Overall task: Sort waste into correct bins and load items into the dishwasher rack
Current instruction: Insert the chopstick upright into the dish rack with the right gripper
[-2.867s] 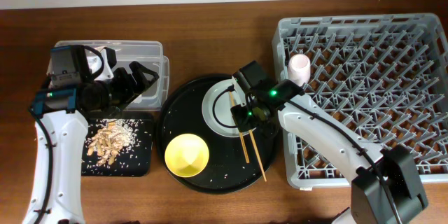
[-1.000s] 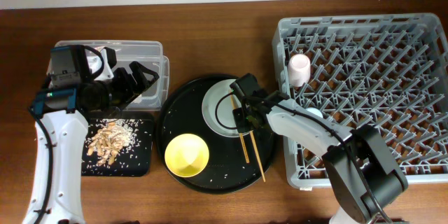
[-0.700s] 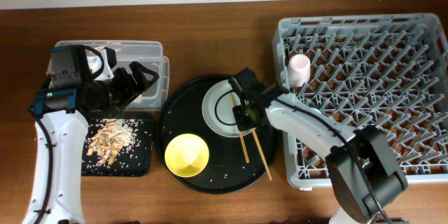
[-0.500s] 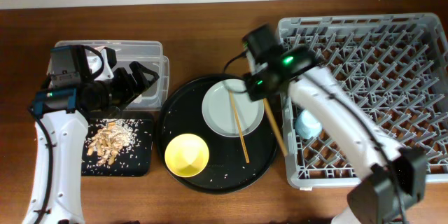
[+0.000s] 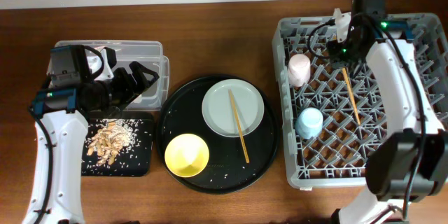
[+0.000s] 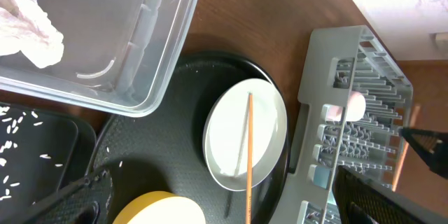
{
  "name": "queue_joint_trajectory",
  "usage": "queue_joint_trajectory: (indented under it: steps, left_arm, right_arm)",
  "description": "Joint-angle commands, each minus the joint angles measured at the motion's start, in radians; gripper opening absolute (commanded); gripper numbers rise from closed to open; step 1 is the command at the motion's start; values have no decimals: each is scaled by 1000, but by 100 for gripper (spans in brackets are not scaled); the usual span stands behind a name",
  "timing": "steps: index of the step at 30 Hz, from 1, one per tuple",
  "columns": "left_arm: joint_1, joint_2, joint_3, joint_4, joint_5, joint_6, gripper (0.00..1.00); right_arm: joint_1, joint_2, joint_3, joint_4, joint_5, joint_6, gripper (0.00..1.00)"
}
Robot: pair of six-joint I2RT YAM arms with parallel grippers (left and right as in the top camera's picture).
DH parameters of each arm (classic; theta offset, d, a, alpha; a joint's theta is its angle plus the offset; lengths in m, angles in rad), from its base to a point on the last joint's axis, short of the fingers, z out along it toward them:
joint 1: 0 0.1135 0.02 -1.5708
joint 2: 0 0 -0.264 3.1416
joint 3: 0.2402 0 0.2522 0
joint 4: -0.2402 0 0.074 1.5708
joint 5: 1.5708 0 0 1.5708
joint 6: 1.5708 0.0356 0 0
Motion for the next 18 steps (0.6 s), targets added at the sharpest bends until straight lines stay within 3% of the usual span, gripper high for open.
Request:
queue_joint_trajectory:
  steps: [1,4,7,9,13,16,18]
  left_arm:
    - [2,-11,0,0,3,10,99]
    - [2,-11,0,0,3,10,99]
    - [3,-11,0,0,3,10,99]
    - [2,-11,0,0,3,10,100]
    - [2,-11,0,0,3,10,99]
    - [2,-11,0,0,3,10,99]
    - [3,-11,0,0,3,10,99]
  right_arm:
    - [-1,58,8,15,-2,-8,4]
    - [-1,95,8,16,-6,45,15]
    - [-1,124,7,16,-10,48,17]
    - [0,127,6,19,-36,48,27]
    - [0,118,88,-58,-38,97,27]
    - [2,98,248,-231,-235,135,27]
    - [30,82,314,-357,-437,135,36]
